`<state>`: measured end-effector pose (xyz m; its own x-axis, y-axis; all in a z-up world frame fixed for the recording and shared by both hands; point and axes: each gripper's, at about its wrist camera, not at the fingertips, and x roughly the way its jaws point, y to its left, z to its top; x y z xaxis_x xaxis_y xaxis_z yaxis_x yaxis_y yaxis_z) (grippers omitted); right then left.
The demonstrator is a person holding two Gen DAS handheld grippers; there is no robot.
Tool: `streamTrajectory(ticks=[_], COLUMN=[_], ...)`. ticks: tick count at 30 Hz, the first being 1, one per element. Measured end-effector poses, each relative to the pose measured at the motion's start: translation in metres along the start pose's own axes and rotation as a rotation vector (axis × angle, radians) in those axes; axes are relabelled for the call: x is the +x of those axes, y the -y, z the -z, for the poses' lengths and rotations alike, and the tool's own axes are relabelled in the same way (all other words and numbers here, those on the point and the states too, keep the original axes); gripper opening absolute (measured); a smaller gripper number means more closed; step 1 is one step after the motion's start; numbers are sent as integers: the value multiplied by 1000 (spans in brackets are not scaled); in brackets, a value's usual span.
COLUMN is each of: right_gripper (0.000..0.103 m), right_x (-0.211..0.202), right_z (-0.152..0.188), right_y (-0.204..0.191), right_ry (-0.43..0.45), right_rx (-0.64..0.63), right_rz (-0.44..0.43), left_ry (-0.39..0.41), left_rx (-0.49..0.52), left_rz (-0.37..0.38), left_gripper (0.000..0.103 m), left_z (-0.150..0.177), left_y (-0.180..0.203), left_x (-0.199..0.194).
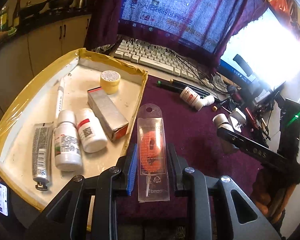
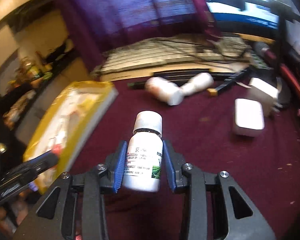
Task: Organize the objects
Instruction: 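Carry the packet and white bottle into the tray with both tools and release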
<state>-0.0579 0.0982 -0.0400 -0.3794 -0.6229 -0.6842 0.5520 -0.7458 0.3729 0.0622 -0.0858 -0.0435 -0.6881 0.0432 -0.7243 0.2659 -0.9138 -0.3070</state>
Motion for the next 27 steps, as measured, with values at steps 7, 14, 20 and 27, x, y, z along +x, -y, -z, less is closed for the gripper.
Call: streamTrajectory(ticks=[7,14,20,27], right_gripper=[34,34,34,34], right_x=[9,13,26,48], right_z=[1,-2,-2,-13], right_y=[-30,-73,-104,-127], right_ry=[-37,-41,-68,-95], right_rx=[-52,-156,-226,-248], right_rz=[-111,-162,-171,-178], left_ry=[35,69,60,58], left_rx=[-59,-105,-151,-170], left_rz=[-8,-56,-82,-102], left_gripper=[24,24,24,24], left_z=[-7,-20,-32,-43], left_y=[-25,-54,-82,-98], left_x=[-14,-24,-20,-16])
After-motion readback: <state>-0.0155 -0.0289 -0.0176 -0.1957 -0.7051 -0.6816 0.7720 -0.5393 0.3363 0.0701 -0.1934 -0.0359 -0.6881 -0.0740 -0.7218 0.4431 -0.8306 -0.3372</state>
